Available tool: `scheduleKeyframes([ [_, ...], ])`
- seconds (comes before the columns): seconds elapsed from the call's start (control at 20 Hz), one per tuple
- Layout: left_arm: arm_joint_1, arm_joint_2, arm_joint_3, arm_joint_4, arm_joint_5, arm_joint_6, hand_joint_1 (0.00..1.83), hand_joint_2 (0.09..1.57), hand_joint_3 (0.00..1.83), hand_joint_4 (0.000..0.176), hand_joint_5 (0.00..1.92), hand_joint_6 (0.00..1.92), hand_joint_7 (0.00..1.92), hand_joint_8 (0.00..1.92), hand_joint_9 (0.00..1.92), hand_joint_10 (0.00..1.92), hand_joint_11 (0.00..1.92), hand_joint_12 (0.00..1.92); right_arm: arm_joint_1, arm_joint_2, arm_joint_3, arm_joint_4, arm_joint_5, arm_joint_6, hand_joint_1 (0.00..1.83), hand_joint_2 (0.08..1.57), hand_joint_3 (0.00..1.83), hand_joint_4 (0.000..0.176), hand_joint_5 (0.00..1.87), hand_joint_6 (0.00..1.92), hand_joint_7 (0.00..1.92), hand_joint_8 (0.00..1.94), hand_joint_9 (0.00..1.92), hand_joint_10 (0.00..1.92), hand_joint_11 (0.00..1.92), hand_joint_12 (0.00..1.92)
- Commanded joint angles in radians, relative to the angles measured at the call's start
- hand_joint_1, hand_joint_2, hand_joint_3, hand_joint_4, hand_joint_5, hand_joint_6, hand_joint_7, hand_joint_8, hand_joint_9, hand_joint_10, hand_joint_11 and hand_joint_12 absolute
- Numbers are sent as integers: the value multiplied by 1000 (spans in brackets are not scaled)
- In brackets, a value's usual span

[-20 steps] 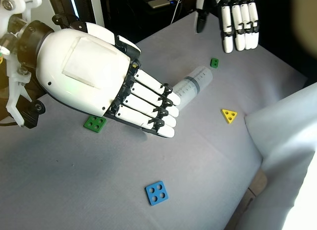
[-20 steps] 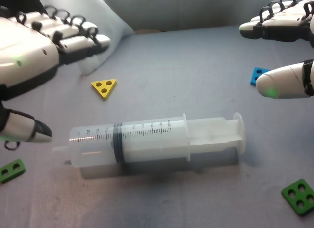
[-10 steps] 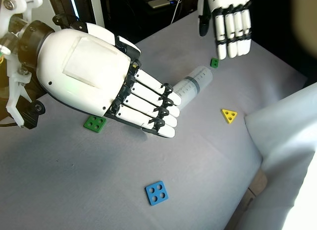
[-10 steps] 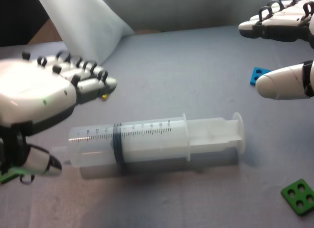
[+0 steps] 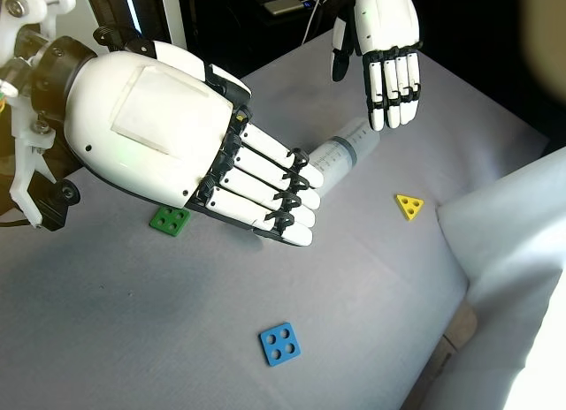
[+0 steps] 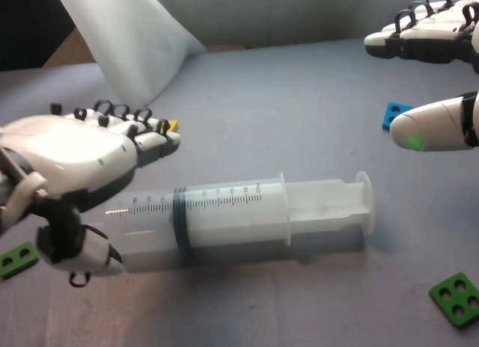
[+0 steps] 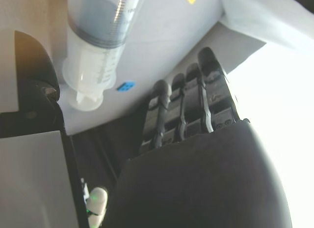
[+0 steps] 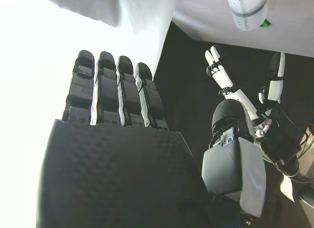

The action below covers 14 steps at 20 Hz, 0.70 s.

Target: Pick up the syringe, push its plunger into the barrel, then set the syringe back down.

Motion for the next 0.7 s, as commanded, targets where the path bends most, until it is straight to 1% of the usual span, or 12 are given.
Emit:
scheduleKeyframes([
  [0.0, -7, -13, 7, 44, -47, -4, 1193, 940, 4, 0, 65, 1, 0, 0, 0, 0, 0, 314, 3, 0, -1, -2, -14, 1, 0, 1118, 2, 0, 86, 1, 70, 1, 52, 4, 15, 37],
  [0.1, 0, -51, 17, 44, -73, -11, 1220, 947, 3, 0, 71, 3, 5, 1, 0, 0, 0, 334, 1, 0, -1, -2, -14, 0, 0, 1113, 0, 0, 82, 0, 67, 0, 47, 2, 13, 41],
  [0.25, 14, -93, 22, 50, -103, -30, 1210, 950, 0, 0, 72, 1, 11, 2, 0, 0, 0, 343, -2, 0, -1, -2, -14, -2, 0, 1117, 1, 0, 59, 0, 42, 0, 25, 0, 1, 41],
  [0.65, 31, -200, 61, 51, -173, -64, 1240, 941, 0, 0, 74, 2, 0, 0, 0, 0, 0, 308, -2, 0, -1, -2, -16, -9, 0, 1117, 1, 0, 77, 7, 56, 5, 33, 4, 6, 49],
])
